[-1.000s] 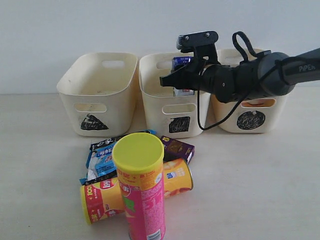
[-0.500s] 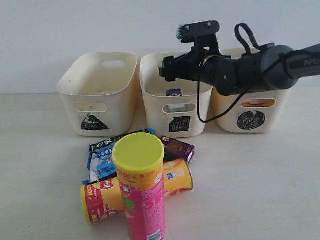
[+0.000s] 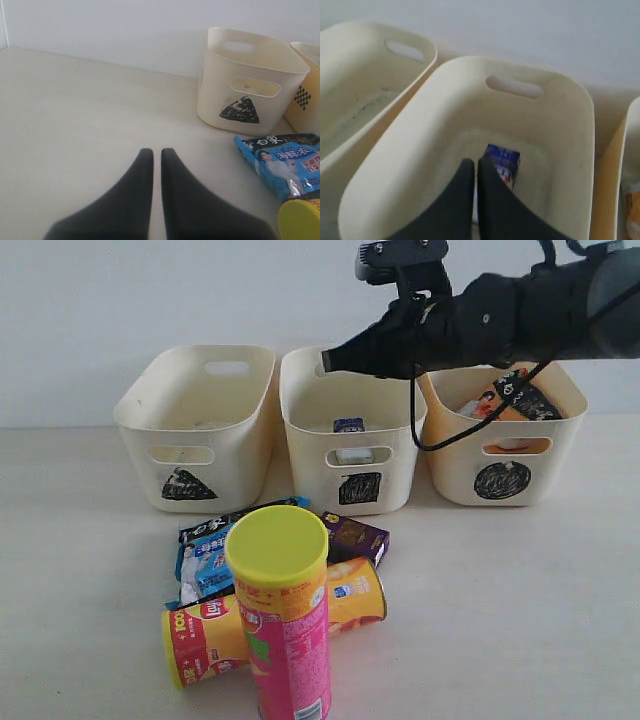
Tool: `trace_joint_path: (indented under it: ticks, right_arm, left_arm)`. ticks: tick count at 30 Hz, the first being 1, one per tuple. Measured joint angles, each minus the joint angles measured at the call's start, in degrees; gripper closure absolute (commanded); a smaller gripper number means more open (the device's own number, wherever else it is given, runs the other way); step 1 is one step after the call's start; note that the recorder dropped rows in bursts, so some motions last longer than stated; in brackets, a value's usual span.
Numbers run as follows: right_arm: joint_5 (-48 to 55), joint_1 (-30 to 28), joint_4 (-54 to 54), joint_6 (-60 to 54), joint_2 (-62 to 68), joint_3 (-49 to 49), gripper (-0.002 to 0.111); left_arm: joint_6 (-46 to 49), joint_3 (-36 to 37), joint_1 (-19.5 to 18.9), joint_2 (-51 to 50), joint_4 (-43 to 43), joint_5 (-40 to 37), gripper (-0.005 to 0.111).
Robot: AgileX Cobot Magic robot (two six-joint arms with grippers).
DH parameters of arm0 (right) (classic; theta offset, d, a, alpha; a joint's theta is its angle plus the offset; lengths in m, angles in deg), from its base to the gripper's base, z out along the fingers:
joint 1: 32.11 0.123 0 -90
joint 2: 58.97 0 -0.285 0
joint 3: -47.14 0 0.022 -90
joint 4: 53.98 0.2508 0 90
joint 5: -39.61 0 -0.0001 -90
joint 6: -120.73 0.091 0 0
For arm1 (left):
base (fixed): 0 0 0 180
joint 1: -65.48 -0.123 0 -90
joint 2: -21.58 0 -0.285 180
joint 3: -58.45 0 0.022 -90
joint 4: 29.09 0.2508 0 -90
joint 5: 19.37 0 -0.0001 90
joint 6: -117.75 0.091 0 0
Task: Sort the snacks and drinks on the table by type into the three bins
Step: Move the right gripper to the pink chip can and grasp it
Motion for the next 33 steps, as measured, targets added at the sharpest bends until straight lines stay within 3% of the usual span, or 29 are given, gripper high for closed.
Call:
trace_joint_path:
  ticks: [4,10,21,28,33]
  right_arm:
    - [15.24,0.0,0.0,-1.48,-5.63,1.77,0.108]
    - [16.17,0.0,1.76,-1.48,-16.05,17.93,0.108]
    - [22.0,0.0,9.38,-3.52,-33.38,37.08,0.108]
    - [24.91,0.0,26.49,-17.52,-43.03,42.4,0.108]
    - [26.64,0.0,48.57,-39.73,-46.9,46.94,0.108]
  left_arm:
    - [0.0,0.0,0.0,0.0,0.0,0.0,0.102]
    - [0.0,0.0,0.0,0.0,0.0,0.0,0.102]
    - [0.0,0.0,0.0,0.0,0.0,0.0,0.102]
    - [0.0,0.0,0.0,0.0,0.0,0.0,0.102]
    - [0.0,0.0,0.0,0.0,0.0,0.0,0.102]
